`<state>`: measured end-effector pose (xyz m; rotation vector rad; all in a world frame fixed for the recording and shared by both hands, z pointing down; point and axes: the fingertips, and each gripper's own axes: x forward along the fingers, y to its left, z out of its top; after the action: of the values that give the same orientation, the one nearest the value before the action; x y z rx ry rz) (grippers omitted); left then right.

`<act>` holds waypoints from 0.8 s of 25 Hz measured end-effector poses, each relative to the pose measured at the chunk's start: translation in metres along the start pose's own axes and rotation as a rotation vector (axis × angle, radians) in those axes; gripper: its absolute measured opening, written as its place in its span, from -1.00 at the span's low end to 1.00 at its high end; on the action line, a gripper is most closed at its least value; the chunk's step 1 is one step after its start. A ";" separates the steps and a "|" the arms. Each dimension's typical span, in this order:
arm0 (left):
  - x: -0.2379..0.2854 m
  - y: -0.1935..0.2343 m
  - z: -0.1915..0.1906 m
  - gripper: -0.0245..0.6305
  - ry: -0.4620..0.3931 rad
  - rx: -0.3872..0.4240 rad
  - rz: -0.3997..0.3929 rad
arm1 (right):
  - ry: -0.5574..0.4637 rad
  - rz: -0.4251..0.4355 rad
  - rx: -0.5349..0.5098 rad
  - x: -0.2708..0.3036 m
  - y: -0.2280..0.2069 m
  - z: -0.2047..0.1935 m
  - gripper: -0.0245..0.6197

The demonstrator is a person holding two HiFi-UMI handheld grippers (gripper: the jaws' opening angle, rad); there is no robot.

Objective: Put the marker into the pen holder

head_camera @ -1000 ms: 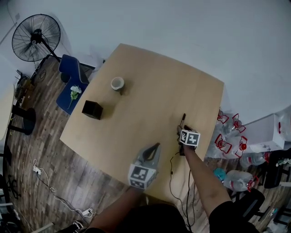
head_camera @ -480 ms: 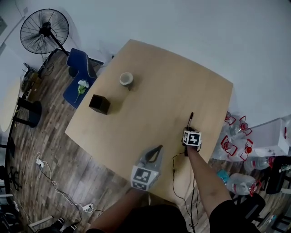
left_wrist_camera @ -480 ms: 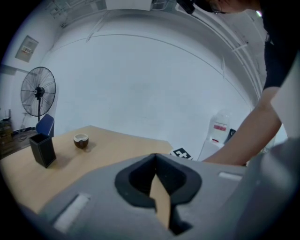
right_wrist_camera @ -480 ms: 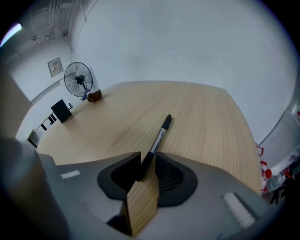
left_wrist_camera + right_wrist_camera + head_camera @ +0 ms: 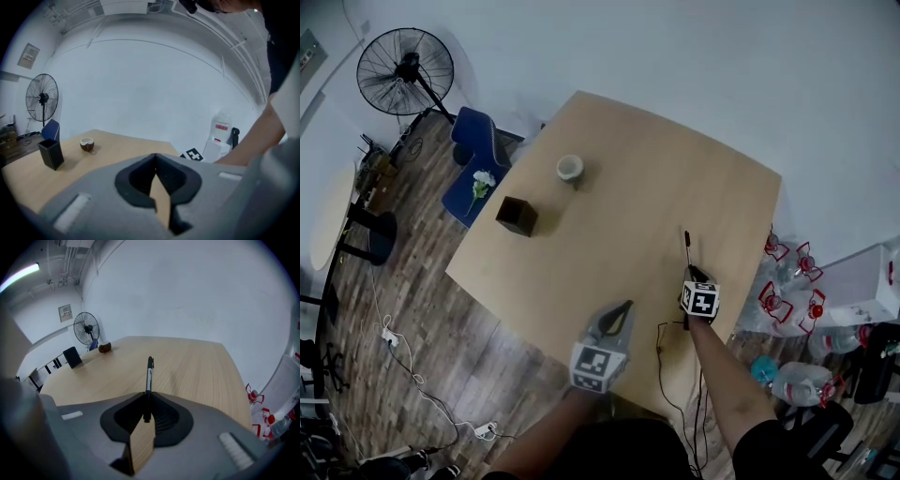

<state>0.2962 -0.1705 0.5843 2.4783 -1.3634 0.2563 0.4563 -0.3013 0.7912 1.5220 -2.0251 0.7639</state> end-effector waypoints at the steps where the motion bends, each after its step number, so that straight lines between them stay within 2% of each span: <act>1: -0.003 -0.002 0.002 -0.92 -0.004 0.003 0.003 | -0.016 0.015 -0.002 -0.007 0.006 0.004 -0.78; 7: -0.018 -0.012 0.008 -0.92 -0.038 0.011 0.027 | -0.151 0.104 -0.016 -0.045 0.040 0.034 -0.78; 12: -0.041 -0.009 0.003 -0.92 -0.033 -0.018 0.050 | -0.198 0.180 0.047 -0.085 0.077 0.036 -0.78; 17: -0.055 0.018 0.015 -0.92 -0.065 -0.054 0.063 | -0.249 0.200 0.089 -0.133 0.108 0.043 -0.78; 20: -0.079 0.039 0.023 -0.92 -0.081 -0.076 0.038 | -0.267 0.178 0.118 -0.158 0.138 0.035 -0.78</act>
<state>0.2211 -0.1350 0.5464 2.4264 -1.4253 0.1115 0.3622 -0.1858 0.6398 1.5963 -2.3751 0.7959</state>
